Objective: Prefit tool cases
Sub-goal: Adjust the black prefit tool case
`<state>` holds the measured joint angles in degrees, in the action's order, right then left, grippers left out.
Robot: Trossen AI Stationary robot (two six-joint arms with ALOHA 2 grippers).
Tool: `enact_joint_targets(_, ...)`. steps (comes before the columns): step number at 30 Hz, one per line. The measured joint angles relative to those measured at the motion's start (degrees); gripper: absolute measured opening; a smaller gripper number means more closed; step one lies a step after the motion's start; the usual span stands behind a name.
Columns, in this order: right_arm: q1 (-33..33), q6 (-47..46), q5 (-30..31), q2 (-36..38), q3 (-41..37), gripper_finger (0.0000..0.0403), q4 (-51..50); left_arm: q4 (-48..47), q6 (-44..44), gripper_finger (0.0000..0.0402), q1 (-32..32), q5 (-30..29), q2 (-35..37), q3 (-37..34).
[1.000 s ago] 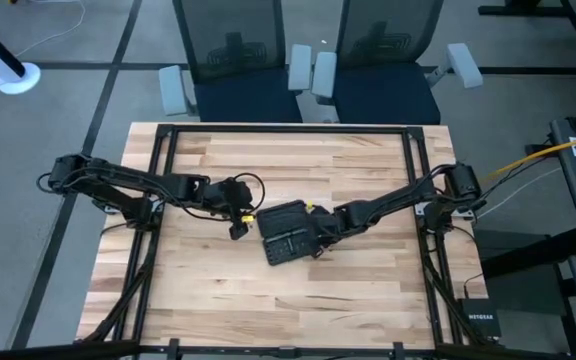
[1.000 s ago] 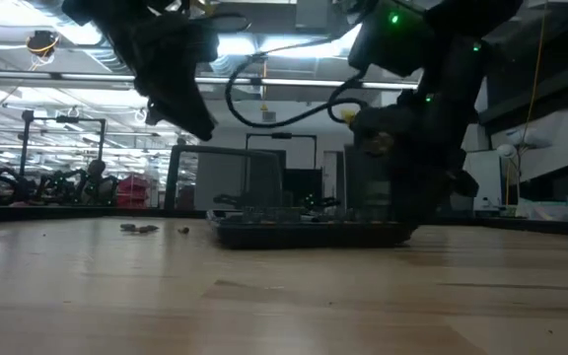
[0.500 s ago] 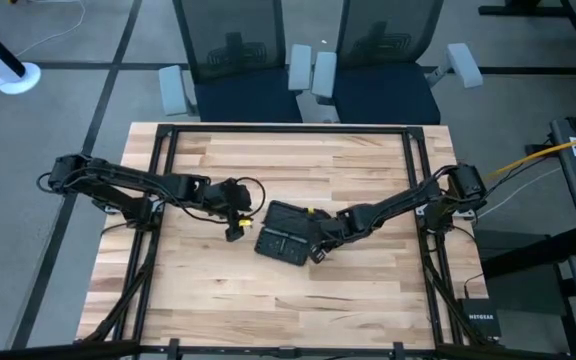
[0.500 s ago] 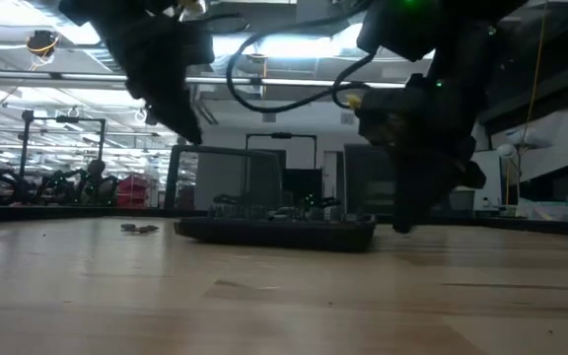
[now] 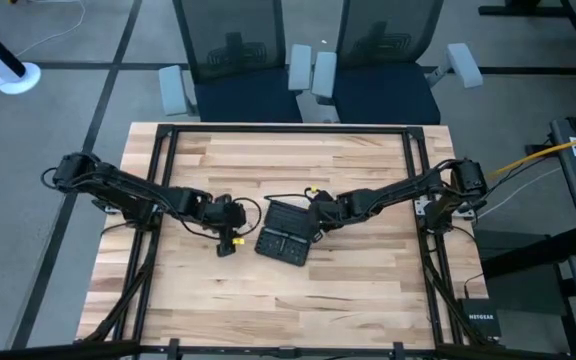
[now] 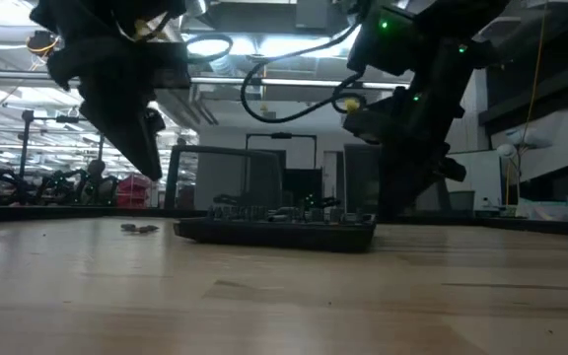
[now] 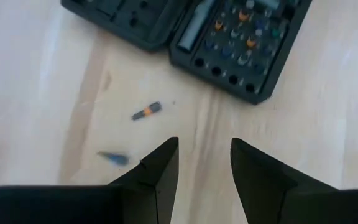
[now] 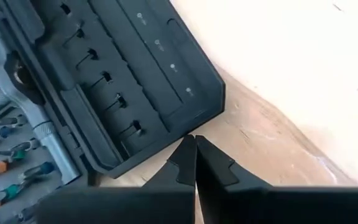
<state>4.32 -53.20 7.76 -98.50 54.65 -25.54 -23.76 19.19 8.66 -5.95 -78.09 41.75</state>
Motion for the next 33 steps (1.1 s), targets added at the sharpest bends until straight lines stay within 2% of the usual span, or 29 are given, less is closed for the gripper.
enact_joint_targets(8,-0.63,1.48,-3.27,-0.02,0.02,0.0,-0.19,4.61,0.46,0.0135,0.42,0.09,-8.12,-0.1)
enact_joint_targets(16,-0.72,2.7,-1.02,-0.04,0.02,0.0,-0.37,8.75,1.83,0.0135,0.42,1.54,-13.31,-0.07)
enact_joint_targets(26,-3.24,5.75,0.23,-0.09,0.02,0.0,3.37,19.07,2.68,0.0135,0.59,3.02,-14.58,-0.16)
enact_joint_targets(33,-5.53,8.97,-0.01,-0.09,0.09,0.0,4.87,18.55,2.93,0.0135,0.53,2.92,-14.51,-0.08)
